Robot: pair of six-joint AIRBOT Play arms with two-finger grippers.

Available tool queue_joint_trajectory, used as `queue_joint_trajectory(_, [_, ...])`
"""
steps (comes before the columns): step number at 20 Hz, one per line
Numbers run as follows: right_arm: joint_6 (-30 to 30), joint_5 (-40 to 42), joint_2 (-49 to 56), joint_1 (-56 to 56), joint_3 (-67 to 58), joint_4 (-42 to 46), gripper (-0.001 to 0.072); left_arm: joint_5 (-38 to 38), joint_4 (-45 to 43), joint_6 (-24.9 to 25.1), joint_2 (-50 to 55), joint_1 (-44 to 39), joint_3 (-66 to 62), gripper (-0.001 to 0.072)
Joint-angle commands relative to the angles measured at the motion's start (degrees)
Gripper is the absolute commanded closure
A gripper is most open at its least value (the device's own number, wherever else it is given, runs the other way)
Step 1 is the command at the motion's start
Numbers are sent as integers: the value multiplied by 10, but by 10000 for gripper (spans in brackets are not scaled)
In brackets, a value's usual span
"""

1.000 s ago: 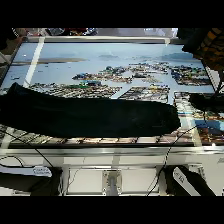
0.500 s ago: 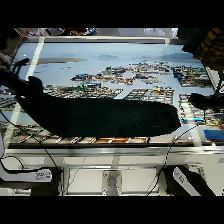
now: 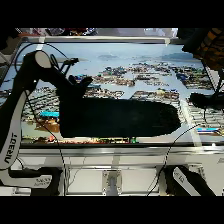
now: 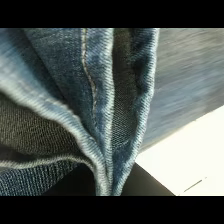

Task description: Fold the clothes and pants, and hang the long-sleeved shirts on hangers.

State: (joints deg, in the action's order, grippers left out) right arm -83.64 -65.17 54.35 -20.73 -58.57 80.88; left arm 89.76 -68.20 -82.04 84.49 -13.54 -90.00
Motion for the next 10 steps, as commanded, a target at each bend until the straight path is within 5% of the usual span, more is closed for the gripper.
queue_joint_trajectory(1, [9,2,0,0,0,0,699,-51,0,-52,16,-71,1,689])
queue_joint_trajectory(10, [22,2,0,0,0,0,698,-60,48,-71,108,-128,1,679])
